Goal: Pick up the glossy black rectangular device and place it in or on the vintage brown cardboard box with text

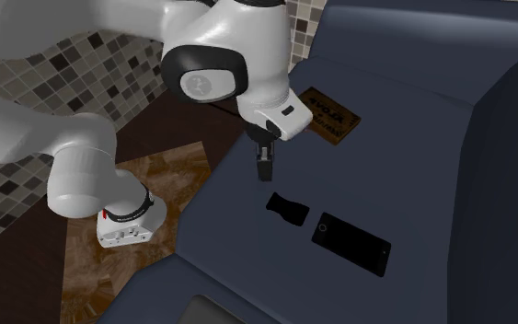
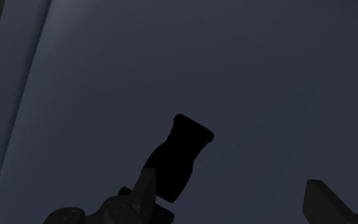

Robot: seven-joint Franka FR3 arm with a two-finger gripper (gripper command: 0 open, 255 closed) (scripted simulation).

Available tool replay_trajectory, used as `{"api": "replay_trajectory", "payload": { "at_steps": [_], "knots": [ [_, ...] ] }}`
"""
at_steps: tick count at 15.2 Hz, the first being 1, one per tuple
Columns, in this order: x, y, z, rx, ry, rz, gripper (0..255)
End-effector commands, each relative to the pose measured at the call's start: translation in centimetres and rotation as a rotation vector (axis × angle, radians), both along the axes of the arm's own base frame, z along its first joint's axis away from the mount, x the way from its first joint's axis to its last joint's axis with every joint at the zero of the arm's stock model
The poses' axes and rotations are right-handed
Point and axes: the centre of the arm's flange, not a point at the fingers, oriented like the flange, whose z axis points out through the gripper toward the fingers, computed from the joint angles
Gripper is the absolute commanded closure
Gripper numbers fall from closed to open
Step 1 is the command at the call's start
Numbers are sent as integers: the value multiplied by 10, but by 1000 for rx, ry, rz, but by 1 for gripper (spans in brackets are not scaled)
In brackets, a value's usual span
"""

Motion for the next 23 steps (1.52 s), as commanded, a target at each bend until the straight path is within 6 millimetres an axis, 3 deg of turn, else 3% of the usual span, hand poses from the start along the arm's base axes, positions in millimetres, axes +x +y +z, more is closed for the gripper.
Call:
{"api": "replay_trajectory", "payload": {
  "at_steps": [1, 9, 17, 23],
  "knots": [
    [8, -14, -21, 3, -5, -45, 0],
    [34, -76, -103, 18, -18, -220, 0],
    [36, -80, -146, 19, -18, -225, 0],
    [36, -80, -146, 19, -18, -225, 0]
  ]
}}
